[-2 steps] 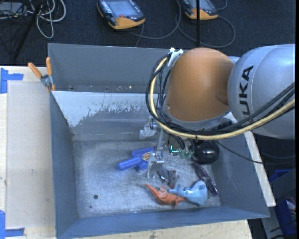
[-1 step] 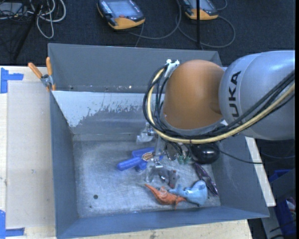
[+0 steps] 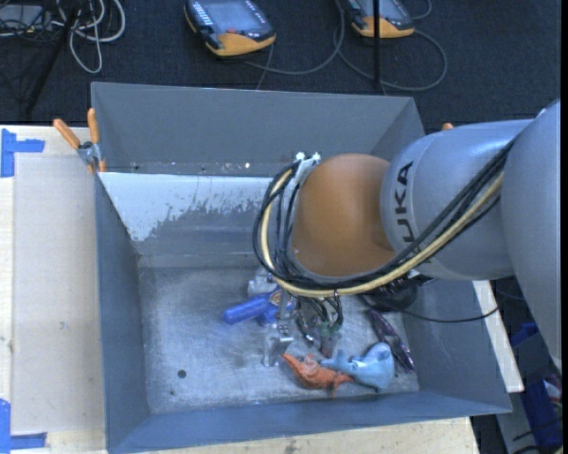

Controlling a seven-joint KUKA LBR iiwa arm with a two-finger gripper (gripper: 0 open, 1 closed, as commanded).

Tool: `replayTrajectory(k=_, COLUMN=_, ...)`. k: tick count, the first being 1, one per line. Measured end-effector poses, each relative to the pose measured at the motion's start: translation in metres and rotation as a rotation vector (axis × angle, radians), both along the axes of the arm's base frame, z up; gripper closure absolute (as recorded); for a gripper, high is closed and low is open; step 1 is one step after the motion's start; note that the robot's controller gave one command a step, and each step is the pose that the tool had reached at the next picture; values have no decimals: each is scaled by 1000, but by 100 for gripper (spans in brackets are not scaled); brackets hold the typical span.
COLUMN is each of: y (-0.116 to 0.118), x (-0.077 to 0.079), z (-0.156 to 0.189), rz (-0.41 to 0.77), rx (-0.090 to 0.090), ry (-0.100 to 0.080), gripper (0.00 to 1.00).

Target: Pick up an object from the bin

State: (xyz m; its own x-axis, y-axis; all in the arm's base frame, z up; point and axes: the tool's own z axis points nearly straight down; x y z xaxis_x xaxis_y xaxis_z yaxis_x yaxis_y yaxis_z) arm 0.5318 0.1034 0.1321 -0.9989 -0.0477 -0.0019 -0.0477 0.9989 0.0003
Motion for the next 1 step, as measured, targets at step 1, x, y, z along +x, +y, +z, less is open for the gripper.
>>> replayTrajectory(k=1, y=-23, x=35, z=-56, rz=97, rx=4, ry=-18, gripper=100)
